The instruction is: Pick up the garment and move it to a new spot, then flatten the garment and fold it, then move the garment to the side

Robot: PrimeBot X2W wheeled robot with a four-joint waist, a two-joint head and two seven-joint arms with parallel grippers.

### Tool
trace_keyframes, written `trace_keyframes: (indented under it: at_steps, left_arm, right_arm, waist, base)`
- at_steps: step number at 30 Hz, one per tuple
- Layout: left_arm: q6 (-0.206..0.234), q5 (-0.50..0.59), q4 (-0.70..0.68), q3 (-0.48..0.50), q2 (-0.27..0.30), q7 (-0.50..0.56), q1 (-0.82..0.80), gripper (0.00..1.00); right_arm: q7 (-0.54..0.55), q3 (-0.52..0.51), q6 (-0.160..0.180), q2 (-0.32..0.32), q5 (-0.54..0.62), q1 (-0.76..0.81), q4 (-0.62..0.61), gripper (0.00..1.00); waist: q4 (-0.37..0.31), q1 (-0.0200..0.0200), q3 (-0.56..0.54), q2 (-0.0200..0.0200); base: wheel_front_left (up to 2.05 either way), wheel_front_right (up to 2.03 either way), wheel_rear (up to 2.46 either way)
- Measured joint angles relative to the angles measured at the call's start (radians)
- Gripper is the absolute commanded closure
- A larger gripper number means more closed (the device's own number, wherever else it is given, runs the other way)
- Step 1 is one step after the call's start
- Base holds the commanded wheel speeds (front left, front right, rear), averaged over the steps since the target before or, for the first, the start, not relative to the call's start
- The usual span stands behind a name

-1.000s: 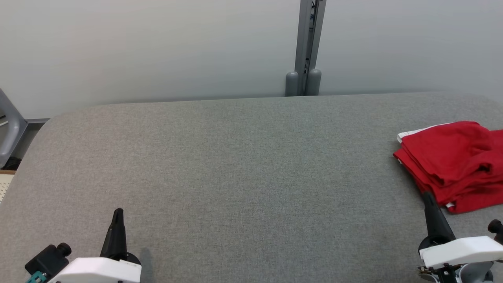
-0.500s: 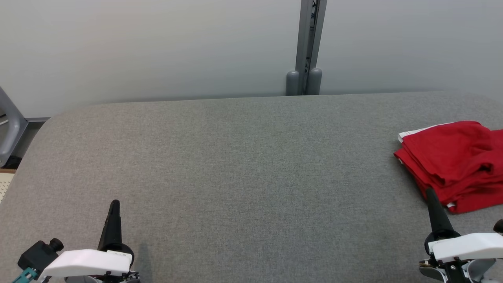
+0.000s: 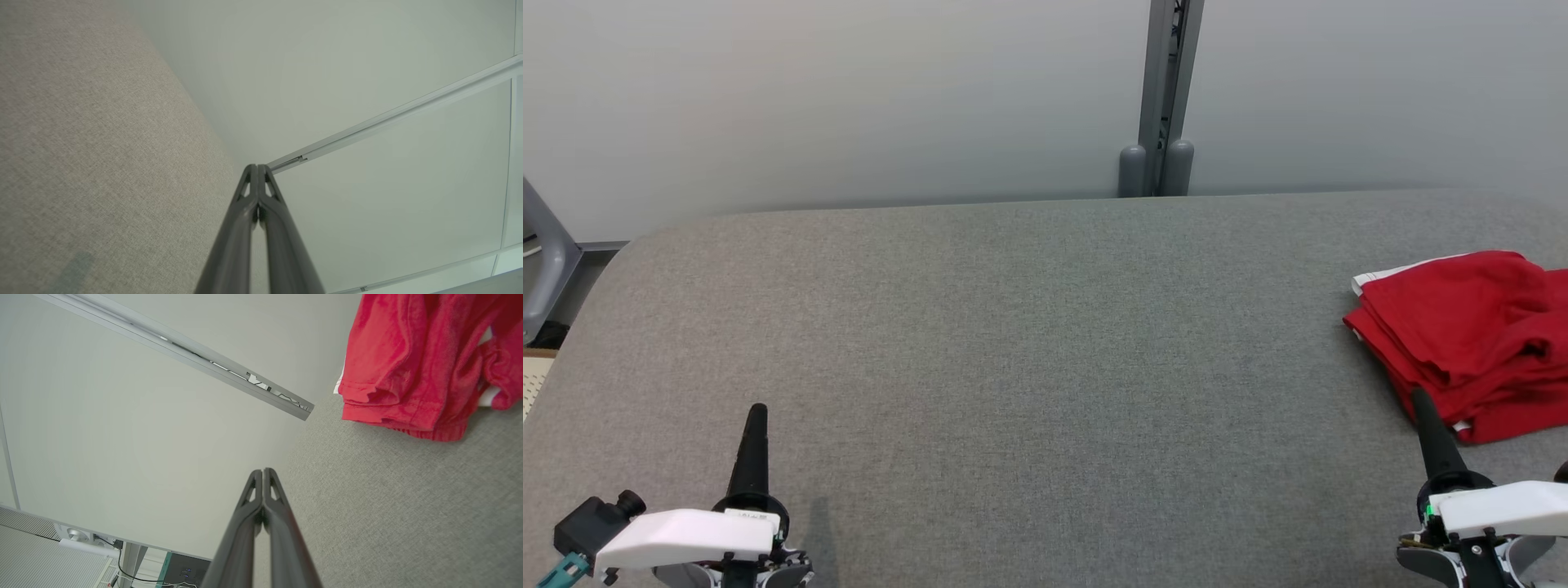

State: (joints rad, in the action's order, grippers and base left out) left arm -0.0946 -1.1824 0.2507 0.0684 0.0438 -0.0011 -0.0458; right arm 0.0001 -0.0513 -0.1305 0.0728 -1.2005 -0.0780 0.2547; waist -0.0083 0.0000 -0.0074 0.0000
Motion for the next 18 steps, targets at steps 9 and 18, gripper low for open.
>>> trace_keyframes:
  at_steps: [9, 18]
  left_arm:
    - [-0.005, -0.08, 0.0, 0.009, 0.001, 0.02, -0.005, 1.0]
    - [-0.011, -0.147, -0.001, 0.016, 0.001, 0.041, -0.02, 1.0]
  right_arm:
    - [0.021, -0.011, 0.0, -0.004, -0.078, -0.006, -0.002, 1.0]
    - [0.039, -0.022, 0.0, -0.008, -0.142, -0.011, -0.003, 1.0]
  waist:
    - [0.001, 0.0, 0.002, 0.0]
    - [0.002, 0.0, 0.003, 0.0]
  base:
    - [0.0, 0.0, 0.0]
    - [0.0, 0.0, 0.0]
